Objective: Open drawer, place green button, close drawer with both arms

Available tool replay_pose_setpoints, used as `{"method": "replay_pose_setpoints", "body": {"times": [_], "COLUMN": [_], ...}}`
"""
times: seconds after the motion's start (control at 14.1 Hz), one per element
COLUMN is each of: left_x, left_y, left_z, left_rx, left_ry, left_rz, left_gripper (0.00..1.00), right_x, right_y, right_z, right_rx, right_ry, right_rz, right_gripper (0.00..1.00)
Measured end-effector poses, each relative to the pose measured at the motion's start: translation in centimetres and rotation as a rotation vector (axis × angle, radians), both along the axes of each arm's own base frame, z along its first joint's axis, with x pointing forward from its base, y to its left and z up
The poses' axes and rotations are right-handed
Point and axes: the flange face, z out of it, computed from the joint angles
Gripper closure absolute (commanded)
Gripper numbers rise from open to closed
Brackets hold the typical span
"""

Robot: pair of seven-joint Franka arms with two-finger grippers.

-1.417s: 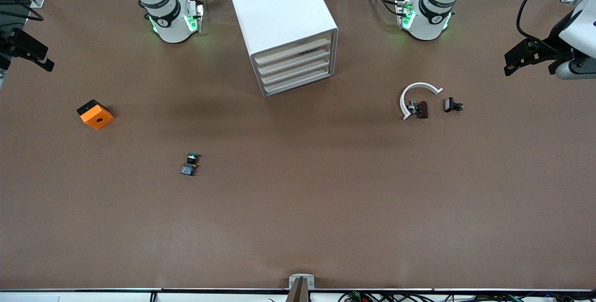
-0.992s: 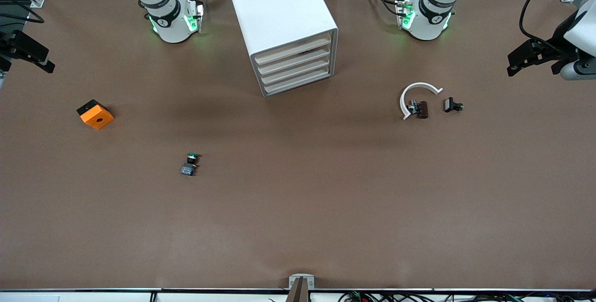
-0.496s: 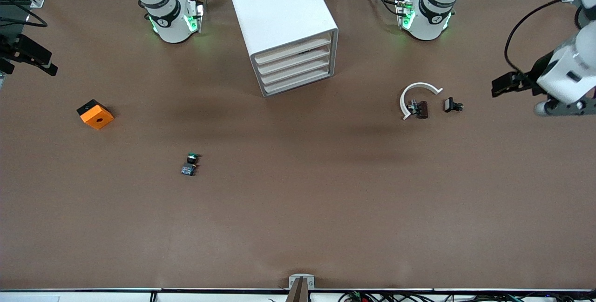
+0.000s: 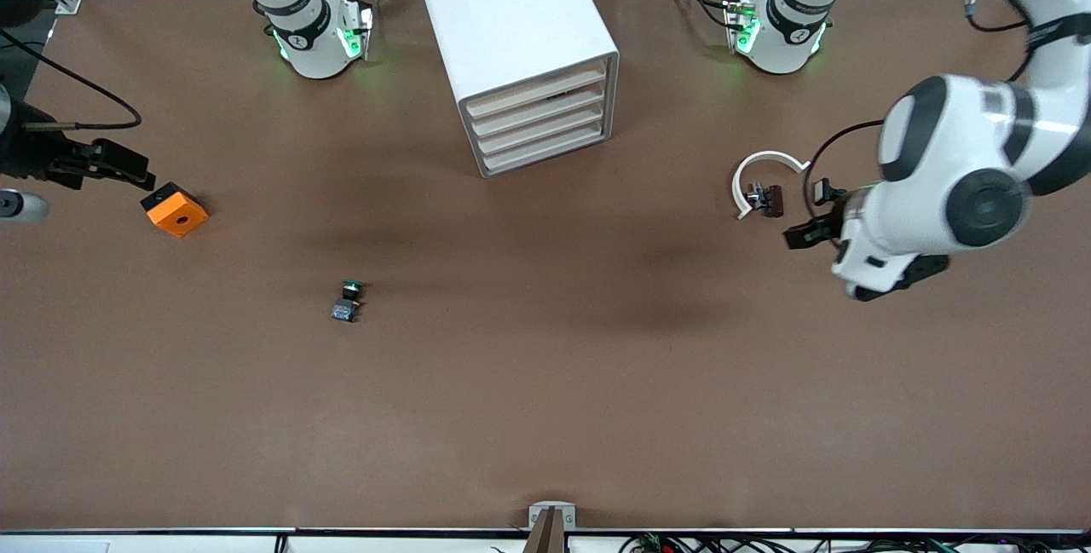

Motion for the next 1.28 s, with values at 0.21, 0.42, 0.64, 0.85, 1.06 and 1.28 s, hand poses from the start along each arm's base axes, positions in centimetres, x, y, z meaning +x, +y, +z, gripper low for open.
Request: {"method": "replay_pose_setpoints", "body": {"times": [0.21,0.42,0.64,0.85,1.06,1.28], "left_x": [-1.0,-1.2,-1.6,-2.8,-4.1,-6.6], "left_y": [-7.2,-12.1,-15.2,-18.6,-21.2,-24.4], "left_z": [-5.2,-9.4,-12.6,-14.7,-16.0,-19.1], "left_rx": [0.120,0.206,0.256,0.275,0.246,0.295], "left_ry": [0.017,0.044,0.117,0.231,0.370,0.471], "left_rz": [0.181,0.395,0.637,0.848,0.953,0.994], "left_gripper": [0.00,0.00,0.00,0.00,0.00,0.00], "right_x": [1.4,2.4,3.2,3.5,3.5,3.2], "right_y": [0.2,2.3,5.3,10.4,13.1,14.3], "right_z": [-2.5,-3.6,-6.2,-10.7,-15.5,-19.3], "right_rx": [-0.002,-0.002,-0.006,-0.017,-0.015,-0.018], "right_ry": [0.022,0.003,-0.022,-0.044,-0.070,-0.070], "right_rz": [0.004,0.036,-0.022,-0.090,-0.081,-0.077], "right_gripper": [0.00,0.00,0.00,0.00,0.00,0.00]}}
